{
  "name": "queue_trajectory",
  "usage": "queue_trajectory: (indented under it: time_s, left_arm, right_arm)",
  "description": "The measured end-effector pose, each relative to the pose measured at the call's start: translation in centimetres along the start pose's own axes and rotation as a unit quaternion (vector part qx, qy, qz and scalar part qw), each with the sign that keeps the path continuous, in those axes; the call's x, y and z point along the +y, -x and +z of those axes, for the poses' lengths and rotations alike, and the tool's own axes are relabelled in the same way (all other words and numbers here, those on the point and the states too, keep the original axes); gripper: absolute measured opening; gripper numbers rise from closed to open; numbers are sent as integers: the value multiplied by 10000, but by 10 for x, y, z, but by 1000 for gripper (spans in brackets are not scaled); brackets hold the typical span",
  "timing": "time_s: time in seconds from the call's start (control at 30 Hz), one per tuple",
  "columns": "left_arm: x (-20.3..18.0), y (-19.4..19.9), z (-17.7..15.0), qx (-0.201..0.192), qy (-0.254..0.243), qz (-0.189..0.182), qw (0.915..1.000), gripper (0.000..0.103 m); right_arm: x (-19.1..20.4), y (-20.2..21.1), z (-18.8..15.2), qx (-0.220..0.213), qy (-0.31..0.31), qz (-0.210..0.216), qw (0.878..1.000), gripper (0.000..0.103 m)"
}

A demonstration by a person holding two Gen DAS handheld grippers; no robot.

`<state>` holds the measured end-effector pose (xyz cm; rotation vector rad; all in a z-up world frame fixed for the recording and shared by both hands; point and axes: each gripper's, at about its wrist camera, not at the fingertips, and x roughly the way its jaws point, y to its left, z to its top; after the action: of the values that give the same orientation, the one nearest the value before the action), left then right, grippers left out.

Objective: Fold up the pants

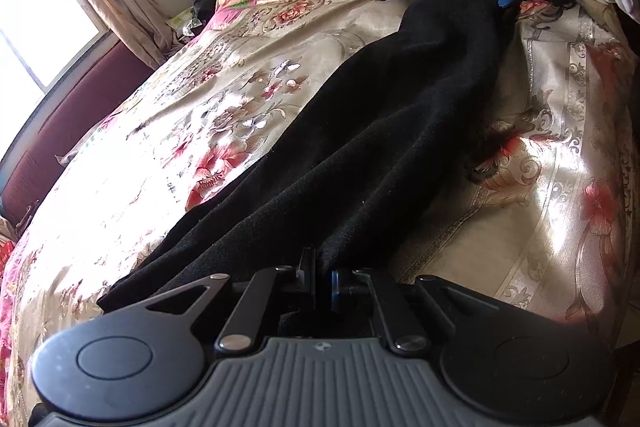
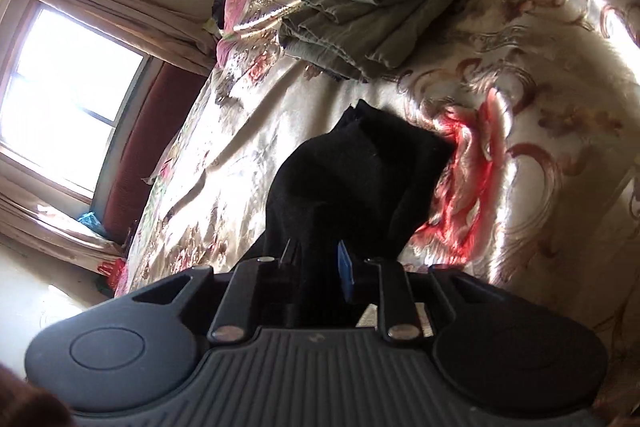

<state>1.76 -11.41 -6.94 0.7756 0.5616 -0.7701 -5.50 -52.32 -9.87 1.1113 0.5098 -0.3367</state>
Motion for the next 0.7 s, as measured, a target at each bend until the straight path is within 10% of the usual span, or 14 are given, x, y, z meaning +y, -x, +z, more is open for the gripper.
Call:
queue_trajectory:
  time_s: [0.43, 0.7]
  left_arm:
    - [1, 3, -2, -68, 67, -12, 10000, 24]
    - [1, 1, -3, -37, 72, -50, 10000, 24]
  right_arm:
    - [0, -56, -15, 663, -1014, 625, 9907, 34]
    - [-7, -33, 13, -809, -771, 351, 9931, 9]
